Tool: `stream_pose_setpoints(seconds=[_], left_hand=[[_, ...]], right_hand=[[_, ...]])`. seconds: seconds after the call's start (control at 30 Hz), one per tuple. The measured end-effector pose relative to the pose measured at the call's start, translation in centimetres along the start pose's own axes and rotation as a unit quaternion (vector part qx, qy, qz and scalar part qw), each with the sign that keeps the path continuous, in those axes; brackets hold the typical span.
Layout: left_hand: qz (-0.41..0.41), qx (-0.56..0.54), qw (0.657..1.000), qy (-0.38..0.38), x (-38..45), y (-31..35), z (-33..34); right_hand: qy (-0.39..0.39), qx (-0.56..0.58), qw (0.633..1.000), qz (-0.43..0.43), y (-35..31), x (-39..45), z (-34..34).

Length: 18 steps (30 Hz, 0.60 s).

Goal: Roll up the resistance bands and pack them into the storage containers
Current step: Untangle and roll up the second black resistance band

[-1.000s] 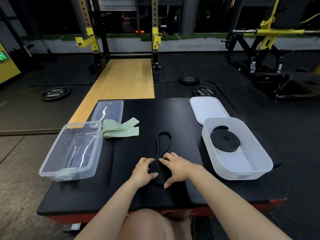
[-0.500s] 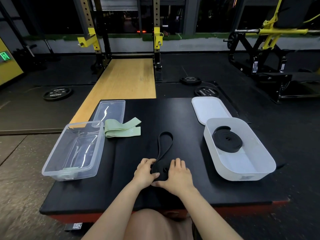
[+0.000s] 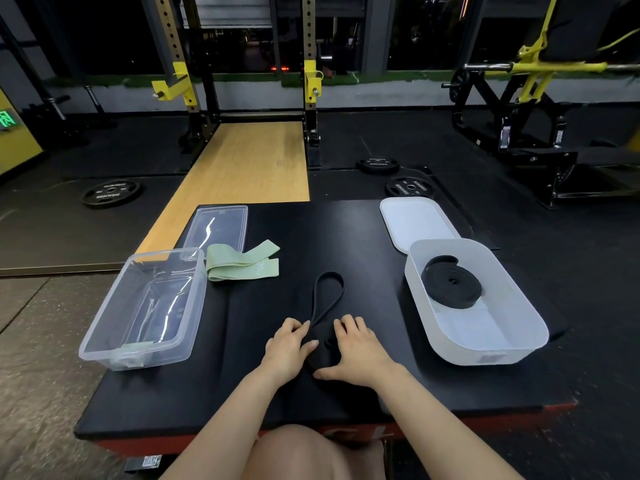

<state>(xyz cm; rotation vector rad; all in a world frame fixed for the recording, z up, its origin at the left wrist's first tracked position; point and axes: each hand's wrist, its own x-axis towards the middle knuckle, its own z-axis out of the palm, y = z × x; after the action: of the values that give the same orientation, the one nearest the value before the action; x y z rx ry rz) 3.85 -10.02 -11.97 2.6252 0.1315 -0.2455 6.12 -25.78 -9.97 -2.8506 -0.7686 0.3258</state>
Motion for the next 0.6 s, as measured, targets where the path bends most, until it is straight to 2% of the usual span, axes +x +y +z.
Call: stream_pose_setpoints(seconds=[0.27, 0.47, 0.6], left_hand=[[0.014, 0.157, 0.987, 0.019, 0.0, 0.6, 0.0], [0.012, 0.2, 0.979, 0.042, -0.5, 0.5, 0.2], [0.006, 0.229, 0.971, 0.065, -1.1, 0.5, 0.8]], right_hand=[[-0.072, -0.03, 0.995, -0.064, 1.1, 1.0, -1.5], [-0.118, -0.048, 0.987, -0.1, 1.5, 1.8, -2.5], [-0.123, -0.052, 0.986, -0.1, 1.6, 2.0, -2.6]])
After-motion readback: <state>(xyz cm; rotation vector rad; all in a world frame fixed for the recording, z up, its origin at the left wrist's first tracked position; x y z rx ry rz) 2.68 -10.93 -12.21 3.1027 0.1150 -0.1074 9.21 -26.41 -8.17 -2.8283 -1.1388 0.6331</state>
